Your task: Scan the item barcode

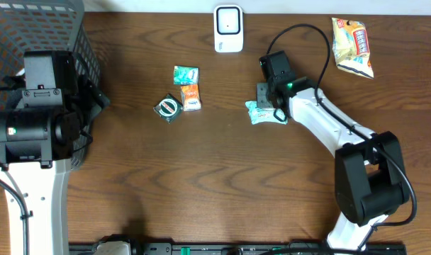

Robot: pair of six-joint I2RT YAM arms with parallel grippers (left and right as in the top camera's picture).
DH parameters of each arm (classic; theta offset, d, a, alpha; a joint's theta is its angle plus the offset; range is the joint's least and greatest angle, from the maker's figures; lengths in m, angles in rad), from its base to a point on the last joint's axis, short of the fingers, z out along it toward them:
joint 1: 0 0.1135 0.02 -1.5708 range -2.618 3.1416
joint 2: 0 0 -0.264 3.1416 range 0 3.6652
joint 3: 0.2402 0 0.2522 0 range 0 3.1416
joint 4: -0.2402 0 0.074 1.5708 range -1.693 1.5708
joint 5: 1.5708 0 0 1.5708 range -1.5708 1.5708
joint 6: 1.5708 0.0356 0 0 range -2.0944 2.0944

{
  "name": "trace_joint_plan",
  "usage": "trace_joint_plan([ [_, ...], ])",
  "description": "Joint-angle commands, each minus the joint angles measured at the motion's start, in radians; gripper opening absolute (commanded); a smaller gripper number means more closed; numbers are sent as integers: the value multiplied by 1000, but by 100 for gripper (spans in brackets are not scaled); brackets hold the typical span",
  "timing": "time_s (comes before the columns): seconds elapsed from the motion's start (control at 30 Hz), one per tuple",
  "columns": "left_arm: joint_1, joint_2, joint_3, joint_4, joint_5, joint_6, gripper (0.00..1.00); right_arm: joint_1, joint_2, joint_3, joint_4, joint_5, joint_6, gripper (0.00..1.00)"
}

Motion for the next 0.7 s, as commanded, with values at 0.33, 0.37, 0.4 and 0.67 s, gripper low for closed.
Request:
trace_joint_plan([
  [0.33,7,0,5,-3,-10,-5,98,-8,-33,-78,-199,-64,20,1],
  [0.37,7,0,5,-3,-10,-5,98,-9,-31,-92,-175,-64,20,1],
  [0.4,7,0,5,-3,-10,-5,98,-11,-25,-121,-118,-62,20,1],
  [0.67,7,0,5,-3,-10,-5,98,-53,-11,-149,125,61,-23,1],
])
